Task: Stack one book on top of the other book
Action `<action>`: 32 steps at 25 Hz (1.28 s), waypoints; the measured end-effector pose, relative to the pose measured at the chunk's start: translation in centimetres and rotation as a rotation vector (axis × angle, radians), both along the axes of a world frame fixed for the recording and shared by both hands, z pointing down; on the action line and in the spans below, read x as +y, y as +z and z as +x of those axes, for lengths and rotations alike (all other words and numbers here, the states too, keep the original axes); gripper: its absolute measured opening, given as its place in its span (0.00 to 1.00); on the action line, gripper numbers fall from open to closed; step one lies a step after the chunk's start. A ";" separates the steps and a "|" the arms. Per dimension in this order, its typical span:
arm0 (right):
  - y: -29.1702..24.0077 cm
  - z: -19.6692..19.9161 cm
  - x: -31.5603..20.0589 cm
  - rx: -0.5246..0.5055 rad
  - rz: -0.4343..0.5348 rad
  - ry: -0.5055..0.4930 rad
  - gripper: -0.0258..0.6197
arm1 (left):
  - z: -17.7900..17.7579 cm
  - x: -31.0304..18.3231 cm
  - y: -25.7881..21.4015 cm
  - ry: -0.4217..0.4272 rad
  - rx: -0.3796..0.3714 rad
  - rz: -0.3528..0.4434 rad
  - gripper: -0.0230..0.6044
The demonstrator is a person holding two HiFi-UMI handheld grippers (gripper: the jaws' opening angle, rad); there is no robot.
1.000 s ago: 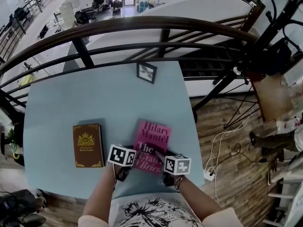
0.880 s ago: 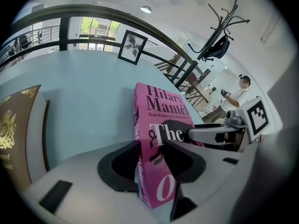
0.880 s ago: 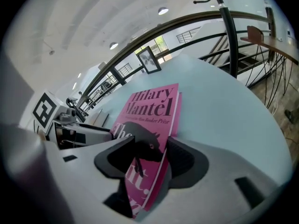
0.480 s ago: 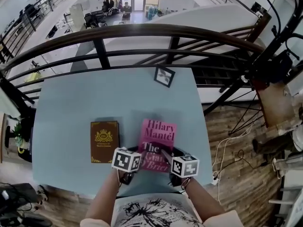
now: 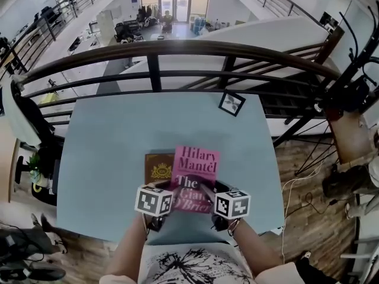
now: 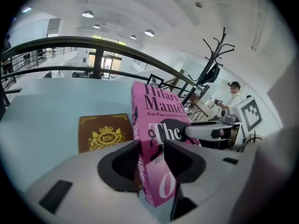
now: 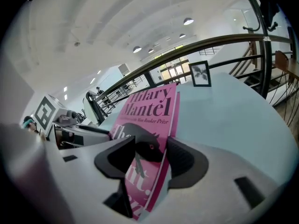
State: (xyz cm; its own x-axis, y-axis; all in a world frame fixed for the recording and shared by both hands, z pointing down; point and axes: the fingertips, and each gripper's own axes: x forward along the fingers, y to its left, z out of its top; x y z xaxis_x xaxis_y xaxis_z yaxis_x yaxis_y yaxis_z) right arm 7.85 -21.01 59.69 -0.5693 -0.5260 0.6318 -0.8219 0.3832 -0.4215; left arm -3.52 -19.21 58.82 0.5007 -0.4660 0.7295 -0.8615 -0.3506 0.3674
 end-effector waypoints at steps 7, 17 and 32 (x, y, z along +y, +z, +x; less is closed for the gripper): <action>0.1 -8.0 -0.2 0.003 -0.021 -0.078 0.35 | -7.8 0.7 -0.1 -0.097 -0.013 -0.001 0.30; 3.8 -13.7 -1.0 0.054 -0.092 -0.173 0.35 | -12.7 1.1 4.8 -0.173 0.038 -0.096 0.30; 6.3 -14.2 -2.4 0.061 -0.122 -0.174 0.37 | -13.3 0.2 6.7 -0.200 0.050 -0.151 0.30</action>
State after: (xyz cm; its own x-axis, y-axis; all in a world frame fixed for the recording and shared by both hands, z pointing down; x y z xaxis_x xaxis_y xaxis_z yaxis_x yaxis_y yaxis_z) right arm -6.30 -23.39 66.03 -0.6035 -0.3409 0.7208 -0.7734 0.4705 -0.4249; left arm -16.85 -18.96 65.50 0.4466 -0.4471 0.7750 -0.8877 -0.1132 0.4463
